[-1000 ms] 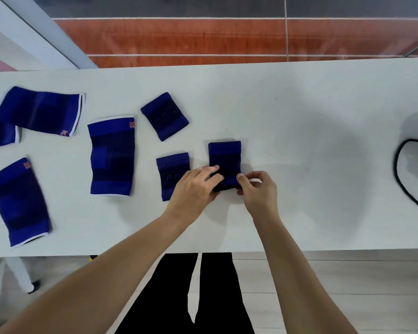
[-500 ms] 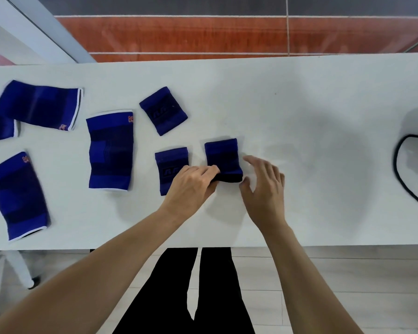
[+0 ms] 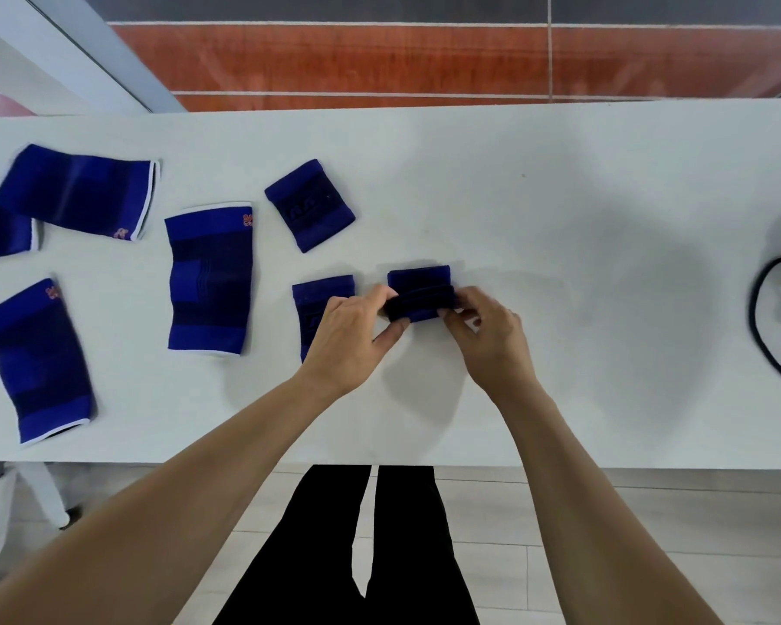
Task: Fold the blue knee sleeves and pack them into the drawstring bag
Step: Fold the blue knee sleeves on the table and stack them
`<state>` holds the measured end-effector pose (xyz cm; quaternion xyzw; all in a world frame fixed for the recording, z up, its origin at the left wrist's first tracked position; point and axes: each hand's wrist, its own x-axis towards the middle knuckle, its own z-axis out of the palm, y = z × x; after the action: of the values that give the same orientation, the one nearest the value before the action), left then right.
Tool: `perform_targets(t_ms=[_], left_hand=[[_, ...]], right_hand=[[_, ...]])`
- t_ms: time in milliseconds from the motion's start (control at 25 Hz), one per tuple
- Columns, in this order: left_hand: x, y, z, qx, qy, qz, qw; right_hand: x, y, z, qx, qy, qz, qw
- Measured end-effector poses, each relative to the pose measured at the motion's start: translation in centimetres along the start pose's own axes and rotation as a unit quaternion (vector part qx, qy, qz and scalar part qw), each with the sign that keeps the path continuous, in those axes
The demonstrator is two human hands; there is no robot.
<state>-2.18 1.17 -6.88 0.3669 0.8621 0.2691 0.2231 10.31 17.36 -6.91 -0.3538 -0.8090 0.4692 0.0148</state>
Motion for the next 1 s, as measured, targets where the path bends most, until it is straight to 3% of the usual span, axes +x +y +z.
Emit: perform_targets(t_ms=[120, 240, 560, 680, 840, 1000], left_hand=[[1.3, 0.5, 0.2, -0.067, 0.034, -0.071, 0.995], [2.6, 1.2, 0.8, -0.042, 0.080, -0.098, 0.991], [4.6, 1.5, 1.8, 0.102, 0.104, -0.087, 0.985], [4.4, 1.2, 2.1, 0.181, 0.165, -0.032, 0.969], [4.2, -0.1, 3.1, 0.226, 0.196, 0.141, 0.944], [2.6, -0.9, 3.6, 0.216, 0.176, 0.136, 0.951]], right_hand=[[0.8, -1.0, 0.4, 0.033, 0.030, 0.071, 0.996], [1.3, -1.8, 1.1, 0.014, 0.059, 0.106, 0.992], [2.2, -2.3, 2.5, -0.059, 0.075, 0.050, 0.994], [2.3, -2.0, 2.9, -0.073, 0.094, 0.058, 0.991], [2.3, -1.5, 3.9, -0.173, 0.161, 0.003, 0.972], [2.0, -0.2, 4.1, -0.244, 0.202, -0.092, 0.944]])
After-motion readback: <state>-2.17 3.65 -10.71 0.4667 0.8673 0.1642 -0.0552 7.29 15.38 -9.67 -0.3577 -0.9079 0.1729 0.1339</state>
